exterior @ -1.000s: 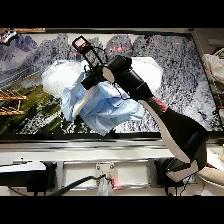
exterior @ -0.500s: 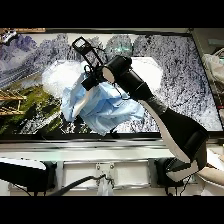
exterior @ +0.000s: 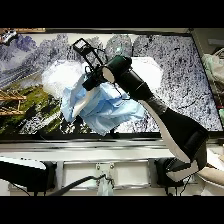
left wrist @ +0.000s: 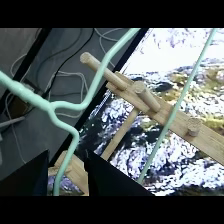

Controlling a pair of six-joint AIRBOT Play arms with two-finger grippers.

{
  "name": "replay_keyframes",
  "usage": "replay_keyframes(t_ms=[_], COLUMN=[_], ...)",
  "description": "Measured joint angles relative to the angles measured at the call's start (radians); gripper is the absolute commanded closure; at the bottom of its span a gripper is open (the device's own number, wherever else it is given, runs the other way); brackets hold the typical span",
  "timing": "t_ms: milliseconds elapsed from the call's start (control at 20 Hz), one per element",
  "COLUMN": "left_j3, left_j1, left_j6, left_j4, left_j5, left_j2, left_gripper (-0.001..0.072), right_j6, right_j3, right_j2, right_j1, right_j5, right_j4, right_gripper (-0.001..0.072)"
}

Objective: Fold the clothes and pants, and hang the long-sleeved shirts on hangers.

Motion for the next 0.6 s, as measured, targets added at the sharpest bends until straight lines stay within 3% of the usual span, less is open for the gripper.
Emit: replay_keyframes(t_ms=[50, 100, 600], left_j3=[0.0, 0.001, 0.001], left_j1=[0.001, 0.002, -0.026], left_j6=[0.0, 0.004, 0.0], left_j4=[-0.005, -0.004, -0.032], left_j5=[0.0, -0.001, -0.002], left_j2=[0.0, 0.0, 0.102], left_gripper=[0.0669, 0.0694, 0.0695], right_j6=[0.0, 0.0, 0.0], right_j3=[0.0, 0.0, 0.0], right_j2=[0.0, 0.0, 0.0], right_j1=[0.0, 0.0, 0.0], right_j5=[0.0, 0.0, 0.007], right_j4=[0.0, 0.0, -0.003], right_gripper=[0.0686, 0.0686, 0.0686])
